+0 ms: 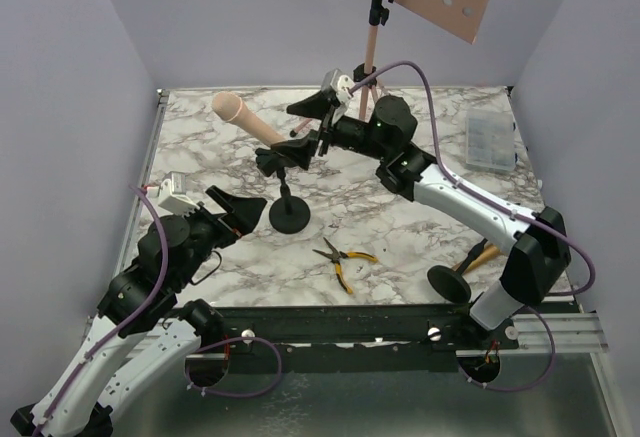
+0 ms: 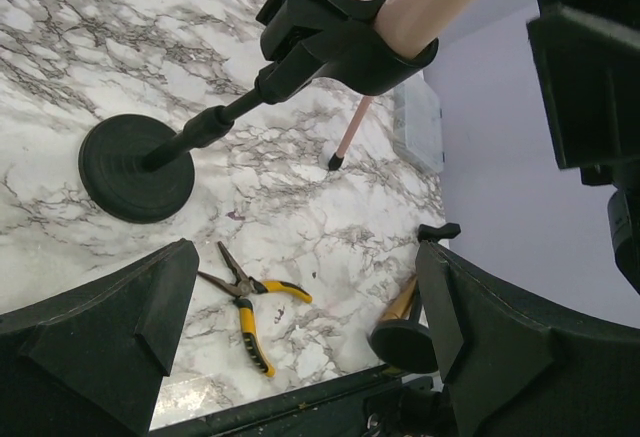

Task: Set up the instrument practice props

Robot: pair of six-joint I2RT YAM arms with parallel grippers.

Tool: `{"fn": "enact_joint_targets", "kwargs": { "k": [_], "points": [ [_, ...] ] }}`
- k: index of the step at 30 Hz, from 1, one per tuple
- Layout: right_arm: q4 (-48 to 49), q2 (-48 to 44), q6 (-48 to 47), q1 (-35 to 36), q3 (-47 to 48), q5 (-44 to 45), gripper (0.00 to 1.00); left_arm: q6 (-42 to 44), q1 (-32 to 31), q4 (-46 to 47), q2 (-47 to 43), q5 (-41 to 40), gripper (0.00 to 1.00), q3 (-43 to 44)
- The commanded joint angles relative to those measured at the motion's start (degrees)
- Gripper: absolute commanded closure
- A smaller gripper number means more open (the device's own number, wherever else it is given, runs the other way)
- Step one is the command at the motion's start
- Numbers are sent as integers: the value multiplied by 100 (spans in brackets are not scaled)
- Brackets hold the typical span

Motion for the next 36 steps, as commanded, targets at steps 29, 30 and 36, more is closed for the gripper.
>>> {"fn": "enact_joint_targets", "kwargs": {
  "k": [29, 30, 36],
  "points": [
    [-1208, 576, -1526, -279, 214, -1748, 37, 284, 19, 92, 280, 400, 1, 318],
    [-1237, 557, -1541, -280, 192, -1738, 45, 371, 19, 125, 313, 451, 1, 343],
    [-1390, 371, -1744, -295, 3, -1523, 100, 935, 19, 440, 475, 615, 1, 437]
  ]
}}
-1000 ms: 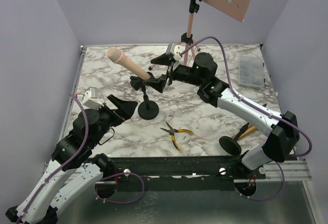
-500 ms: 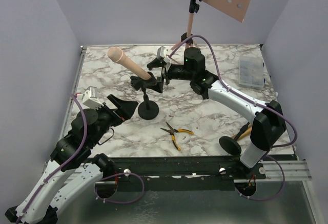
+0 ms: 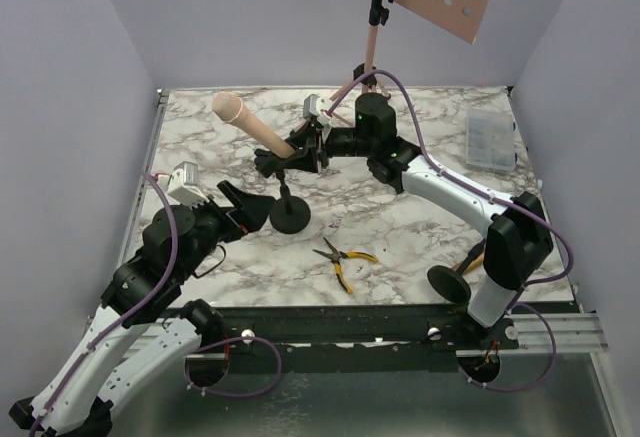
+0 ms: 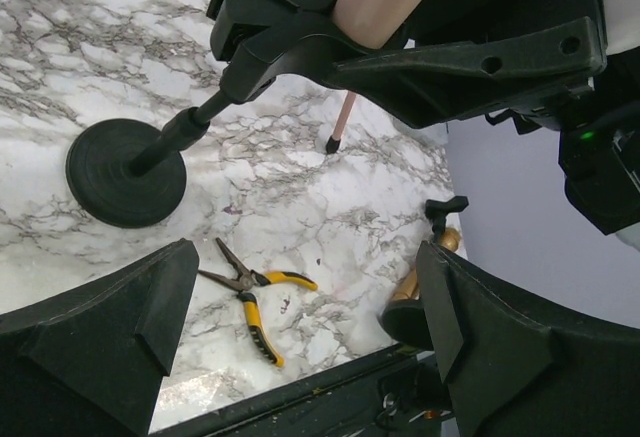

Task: Set up the instrument practice props

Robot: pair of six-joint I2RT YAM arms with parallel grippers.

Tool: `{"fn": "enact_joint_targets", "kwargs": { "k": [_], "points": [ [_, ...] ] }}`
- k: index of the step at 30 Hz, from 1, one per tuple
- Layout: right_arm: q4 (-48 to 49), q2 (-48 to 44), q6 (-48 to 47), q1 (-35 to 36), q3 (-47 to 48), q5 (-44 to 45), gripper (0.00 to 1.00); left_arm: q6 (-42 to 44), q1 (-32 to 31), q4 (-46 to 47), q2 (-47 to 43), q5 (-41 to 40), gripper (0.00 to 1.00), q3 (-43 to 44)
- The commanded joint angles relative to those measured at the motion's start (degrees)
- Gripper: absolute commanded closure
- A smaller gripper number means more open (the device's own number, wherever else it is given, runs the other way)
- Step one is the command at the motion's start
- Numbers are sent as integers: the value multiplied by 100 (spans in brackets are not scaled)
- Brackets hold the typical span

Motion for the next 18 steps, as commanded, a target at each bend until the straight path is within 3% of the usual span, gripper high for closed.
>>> {"fn": "enact_joint_targets", "kwargs": {
  "k": [1, 4, 8, 14, 18],
  "points": [
    [-147, -203, -140, 3, -62, -36, 100, 767, 18, 443, 81, 244, 1, 180],
    [-300, -340, -218, -161, -56, -545, 100, 1597, 19, 915, 92, 425, 1, -22],
    [-1092, -199, -521, -483, 352, -1873, 100, 3033, 19, 1549, 185, 1313, 1, -285],
    [-1478, -200, -573, -635, 427, -2546, 100, 4186, 23, 1866, 786, 1228, 1, -371],
    [-2131, 3, -833, -688, 860, -2802, 100, 4592, 22, 2637, 1132, 1103, 1, -669]
  ]
}}
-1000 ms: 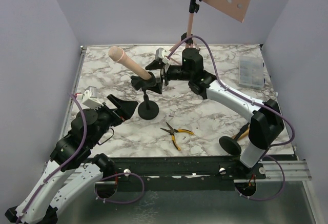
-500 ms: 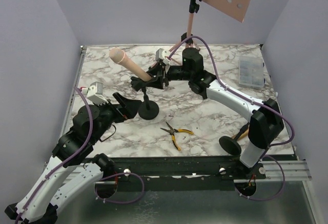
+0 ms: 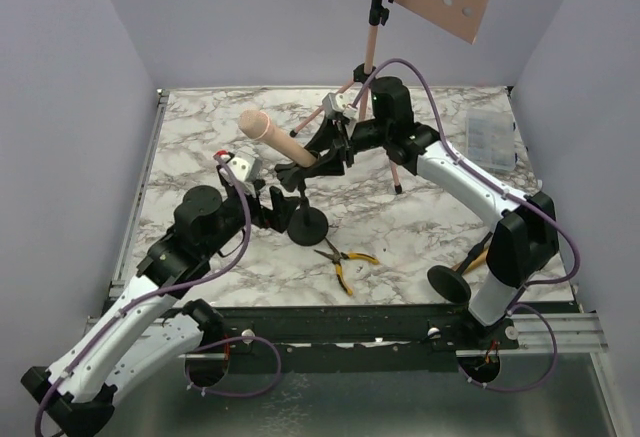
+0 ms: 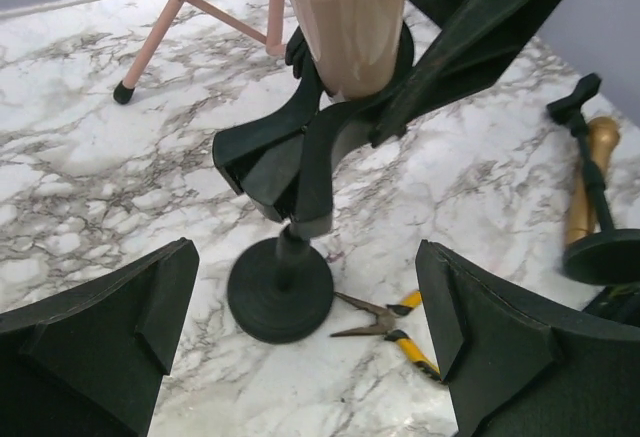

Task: Set up the instrument practice props

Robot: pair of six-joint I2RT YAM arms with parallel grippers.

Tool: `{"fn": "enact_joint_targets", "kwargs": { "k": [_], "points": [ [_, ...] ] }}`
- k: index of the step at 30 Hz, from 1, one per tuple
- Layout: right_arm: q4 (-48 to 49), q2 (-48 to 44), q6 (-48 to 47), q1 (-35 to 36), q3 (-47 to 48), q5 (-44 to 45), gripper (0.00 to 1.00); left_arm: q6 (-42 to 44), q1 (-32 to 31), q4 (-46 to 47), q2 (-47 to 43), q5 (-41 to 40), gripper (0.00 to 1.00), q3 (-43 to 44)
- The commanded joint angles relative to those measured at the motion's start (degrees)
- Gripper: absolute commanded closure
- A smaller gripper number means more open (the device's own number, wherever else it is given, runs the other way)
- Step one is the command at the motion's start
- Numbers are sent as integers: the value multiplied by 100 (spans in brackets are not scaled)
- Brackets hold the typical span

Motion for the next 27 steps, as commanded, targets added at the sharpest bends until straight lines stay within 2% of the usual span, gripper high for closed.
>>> {"fn": "enact_joint_targets", "kwargs": {
  "k": [1, 5, 11, 13, 16, 17, 22, 26, 27],
  "points": [
    [-685, 113, -199, -17, 536, -769, 100, 1074, 12, 1095, 364, 371, 1, -412],
    [-804, 165, -228, -49, 636, -906, 100, 1397, 53, 1246, 957, 453, 1, -354],
    [-884, 32, -326, -70, 589, -900, 100, 1313, 557, 2217, 1049, 1666, 3, -595],
    [-828, 12, -287, -71, 577, -900, 100, 1205, 827, 2479, 1073, 2155, 9, -668],
    [-805, 14, -269, -71, 578, -874, 100, 1056, 1161, 2596, 1101, 2630, 26, -701],
    [-782, 11, -254, -75, 578, -859, 100, 1045, 1229, 2600, 1103, 2815, 28, -711],
    [-615, 24, -100, -72, 572, -873, 100, 990, 1293, 2600, 1247, 3392, 30, -718],
    [-392, -1, 86, -75, 462, -869, 100, 1062, 1338, 2674, 1317, 3565, 48, -677],
    [-286, -9, 145, -73, 416, -856, 100, 1081, 1339, 2674, 1328, 3656, 56, -680]
  ]
}}
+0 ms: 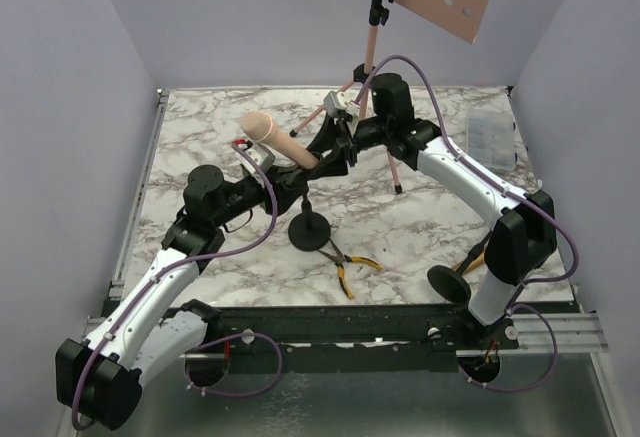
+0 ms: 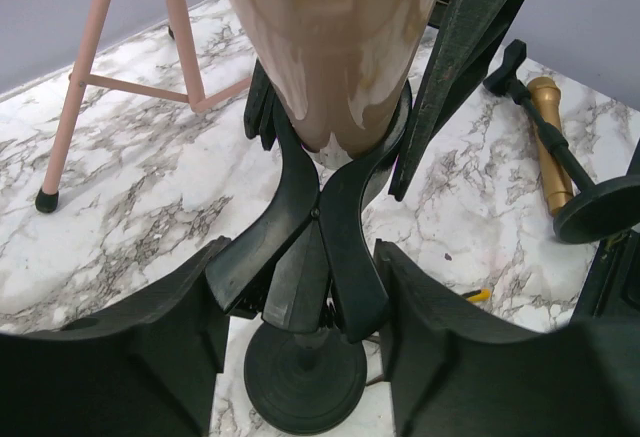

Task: Set up the instrument practice props

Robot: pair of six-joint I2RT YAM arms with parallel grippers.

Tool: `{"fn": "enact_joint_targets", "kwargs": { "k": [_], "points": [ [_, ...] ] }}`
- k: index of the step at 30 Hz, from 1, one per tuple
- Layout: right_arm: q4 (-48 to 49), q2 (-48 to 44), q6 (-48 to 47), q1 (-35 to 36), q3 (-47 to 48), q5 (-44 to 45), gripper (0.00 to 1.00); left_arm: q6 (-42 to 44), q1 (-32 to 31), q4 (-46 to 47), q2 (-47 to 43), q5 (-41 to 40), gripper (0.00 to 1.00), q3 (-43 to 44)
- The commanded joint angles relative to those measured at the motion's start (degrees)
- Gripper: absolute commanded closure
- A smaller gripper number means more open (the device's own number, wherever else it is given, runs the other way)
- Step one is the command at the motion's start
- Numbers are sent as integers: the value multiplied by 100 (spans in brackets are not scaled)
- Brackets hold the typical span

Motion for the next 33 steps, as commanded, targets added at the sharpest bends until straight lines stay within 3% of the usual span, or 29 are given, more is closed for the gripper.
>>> {"fn": "enact_joint_targets", "kwargs": {
  "k": [1, 10, 11, 13, 14, 15, 19, 28, 33],
  "points": [
    [503, -157, 461, -12, 8, -308, 100, 119, 56, 209, 77, 690, 62, 20],
    [1321, -309, 1029, -12, -382, 20, 97, 414, 93, 49, -37, 651, 93, -67],
    [1494, -333, 1201, -10, -465, 100, 85, 414, 91, 28, -23, 663, 94, -59],
    [1821, -442, 1486, -3, -630, 360, 48, 418, 89, 6, -20, 683, 96, -66],
    [2021, -526, 1707, 3, -718, 503, 37, 425, 84, 0, -29, 678, 98, -68],
    [2195, -592, 1896, 5, -795, 594, 28, 438, 91, -5, -49, 676, 99, -84],
    [2692, -875, 2654, 70, -983, 1383, 13, 440, 94, -6, -64, 665, 100, -112],
    [2005, -800, 2646, 567, -306, 2100, 11, 378, 96, 8, -34, 673, 100, -93],
    [1976, -657, 2567, 867, -89, 2499, 19, 339, 96, 7, -23, 700, 100, -86]
  ]
}}
